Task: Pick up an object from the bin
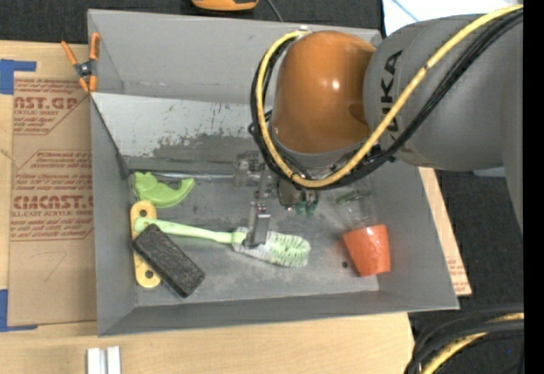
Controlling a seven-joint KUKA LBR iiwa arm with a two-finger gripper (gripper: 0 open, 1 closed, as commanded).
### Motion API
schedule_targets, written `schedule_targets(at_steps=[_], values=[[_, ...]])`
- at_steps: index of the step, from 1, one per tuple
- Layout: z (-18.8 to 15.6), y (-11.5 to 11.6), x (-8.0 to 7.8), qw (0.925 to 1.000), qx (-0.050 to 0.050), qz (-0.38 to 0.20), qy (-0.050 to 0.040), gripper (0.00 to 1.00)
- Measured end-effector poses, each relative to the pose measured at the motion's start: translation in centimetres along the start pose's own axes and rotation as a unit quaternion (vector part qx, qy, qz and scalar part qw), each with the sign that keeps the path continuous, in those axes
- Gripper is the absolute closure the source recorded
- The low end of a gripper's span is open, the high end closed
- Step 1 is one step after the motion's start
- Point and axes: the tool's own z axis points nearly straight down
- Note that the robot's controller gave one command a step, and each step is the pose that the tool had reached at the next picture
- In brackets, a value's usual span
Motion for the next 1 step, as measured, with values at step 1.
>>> schedule_targets(at_steps=[1], values=[[9.92, -3.47, 0.39, 0.9967, 0.000, 0.081, -0.0005, 0.00]])
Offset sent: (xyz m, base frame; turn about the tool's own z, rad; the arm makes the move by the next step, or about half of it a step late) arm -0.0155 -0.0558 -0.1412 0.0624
